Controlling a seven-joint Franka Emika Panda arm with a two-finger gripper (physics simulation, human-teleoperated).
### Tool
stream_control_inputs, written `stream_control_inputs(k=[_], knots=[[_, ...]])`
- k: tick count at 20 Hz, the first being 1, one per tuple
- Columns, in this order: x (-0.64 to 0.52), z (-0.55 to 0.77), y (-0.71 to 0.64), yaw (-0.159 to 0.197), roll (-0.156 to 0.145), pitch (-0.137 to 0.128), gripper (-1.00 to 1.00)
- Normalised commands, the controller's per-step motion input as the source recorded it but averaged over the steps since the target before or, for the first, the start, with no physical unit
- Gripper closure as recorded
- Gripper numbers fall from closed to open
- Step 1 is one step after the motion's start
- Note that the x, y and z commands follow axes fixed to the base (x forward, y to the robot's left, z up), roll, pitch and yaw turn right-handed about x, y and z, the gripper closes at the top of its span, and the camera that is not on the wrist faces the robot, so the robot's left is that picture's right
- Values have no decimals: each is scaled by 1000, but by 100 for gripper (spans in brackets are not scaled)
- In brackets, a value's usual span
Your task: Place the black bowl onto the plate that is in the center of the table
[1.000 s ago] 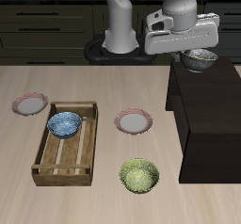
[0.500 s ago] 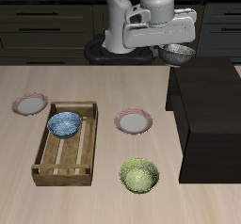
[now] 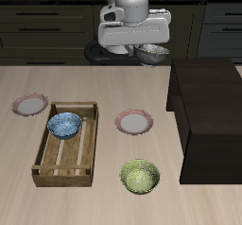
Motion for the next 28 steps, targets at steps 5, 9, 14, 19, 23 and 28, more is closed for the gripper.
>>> stream_control_inputs(k=[5,9,14,19,23,28], knots=[[-25,-75,-467,49,-42,-24,100],[0,-227,-291,78,-17,22,100],[-94,-314,-411,20,-43,9,100],[-137,-220,-206,9,-33,-25,100],[-46,-223,-91,-24,-5,5,100],[71,-283,112,10,21,15,100]])
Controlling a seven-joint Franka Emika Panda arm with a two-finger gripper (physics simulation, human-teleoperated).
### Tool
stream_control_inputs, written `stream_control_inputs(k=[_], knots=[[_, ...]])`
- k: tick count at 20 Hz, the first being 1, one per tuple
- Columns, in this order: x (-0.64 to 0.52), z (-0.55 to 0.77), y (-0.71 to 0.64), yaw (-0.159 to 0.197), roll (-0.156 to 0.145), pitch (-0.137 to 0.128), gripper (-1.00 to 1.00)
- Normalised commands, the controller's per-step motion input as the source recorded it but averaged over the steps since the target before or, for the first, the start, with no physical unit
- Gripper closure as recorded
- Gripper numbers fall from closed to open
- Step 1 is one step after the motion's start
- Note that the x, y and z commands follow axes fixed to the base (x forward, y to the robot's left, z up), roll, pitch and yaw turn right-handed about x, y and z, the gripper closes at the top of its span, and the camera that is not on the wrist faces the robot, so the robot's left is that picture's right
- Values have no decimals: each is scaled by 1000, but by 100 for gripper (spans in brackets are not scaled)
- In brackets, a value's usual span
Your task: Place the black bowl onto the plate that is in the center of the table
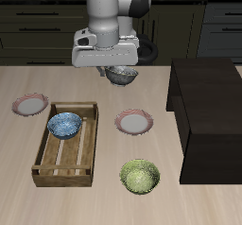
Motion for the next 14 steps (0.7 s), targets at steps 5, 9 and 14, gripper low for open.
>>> stream_control_inputs(k=[5,9,14], knots=[[111,-273,64,-19,37,24,100],[190,-318,-10,-73,42,44,100],[85,-335,64,-31,9,42,100]])
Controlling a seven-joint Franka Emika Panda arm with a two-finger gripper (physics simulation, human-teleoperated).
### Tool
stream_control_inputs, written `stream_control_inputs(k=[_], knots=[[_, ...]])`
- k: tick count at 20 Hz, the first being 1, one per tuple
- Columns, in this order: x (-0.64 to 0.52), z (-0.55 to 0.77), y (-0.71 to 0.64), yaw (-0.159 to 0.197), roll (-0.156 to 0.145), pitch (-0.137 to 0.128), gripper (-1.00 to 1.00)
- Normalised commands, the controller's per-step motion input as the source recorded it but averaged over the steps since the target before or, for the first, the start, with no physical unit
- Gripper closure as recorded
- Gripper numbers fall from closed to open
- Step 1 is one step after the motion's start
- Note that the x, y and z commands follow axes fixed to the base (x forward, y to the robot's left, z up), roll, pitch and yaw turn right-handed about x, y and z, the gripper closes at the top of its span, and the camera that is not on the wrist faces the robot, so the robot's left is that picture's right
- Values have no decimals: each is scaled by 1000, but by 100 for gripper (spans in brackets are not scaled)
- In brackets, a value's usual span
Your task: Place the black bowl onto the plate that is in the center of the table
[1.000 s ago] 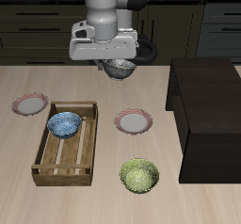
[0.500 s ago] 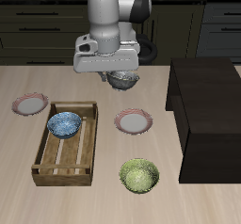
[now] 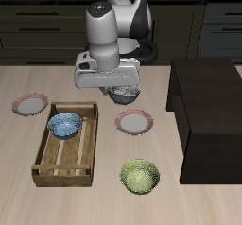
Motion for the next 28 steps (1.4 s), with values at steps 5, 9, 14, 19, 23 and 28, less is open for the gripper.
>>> stream_control_inputs(k=[5,9,14,19,23,28], knots=[[-12,-370,230,-29,31,57,100],[-80,-184,91,-27,22,28,100],[-68,-262,120,-7,26,37,100],[47,-224,62,15,3,23,100],[109,-109,73,-15,2,13,100],[97,-117,55,-4,-4,13,100]])
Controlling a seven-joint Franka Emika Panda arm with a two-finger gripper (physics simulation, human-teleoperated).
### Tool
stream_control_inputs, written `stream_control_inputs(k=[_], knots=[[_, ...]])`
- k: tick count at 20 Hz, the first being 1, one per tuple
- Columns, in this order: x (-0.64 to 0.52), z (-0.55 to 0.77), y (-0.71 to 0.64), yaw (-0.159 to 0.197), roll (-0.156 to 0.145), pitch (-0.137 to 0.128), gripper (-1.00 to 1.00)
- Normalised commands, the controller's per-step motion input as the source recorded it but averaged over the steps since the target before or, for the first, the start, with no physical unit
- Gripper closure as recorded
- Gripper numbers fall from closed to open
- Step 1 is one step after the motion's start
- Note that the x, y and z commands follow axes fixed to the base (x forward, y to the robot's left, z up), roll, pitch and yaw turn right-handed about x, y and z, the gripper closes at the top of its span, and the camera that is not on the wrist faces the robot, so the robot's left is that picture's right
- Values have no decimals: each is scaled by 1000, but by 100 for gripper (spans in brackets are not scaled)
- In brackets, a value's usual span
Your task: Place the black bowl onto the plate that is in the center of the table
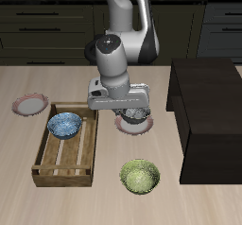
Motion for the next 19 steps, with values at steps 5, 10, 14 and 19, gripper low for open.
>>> stream_control_inputs(k=[5,10,14,19], knots=[[-75,-370,169,37,33,87,-100],[-219,-39,161,3,62,28,-100],[-257,134,119,26,48,-20,-100],[-213,422,-55,16,-14,-63,-100]])
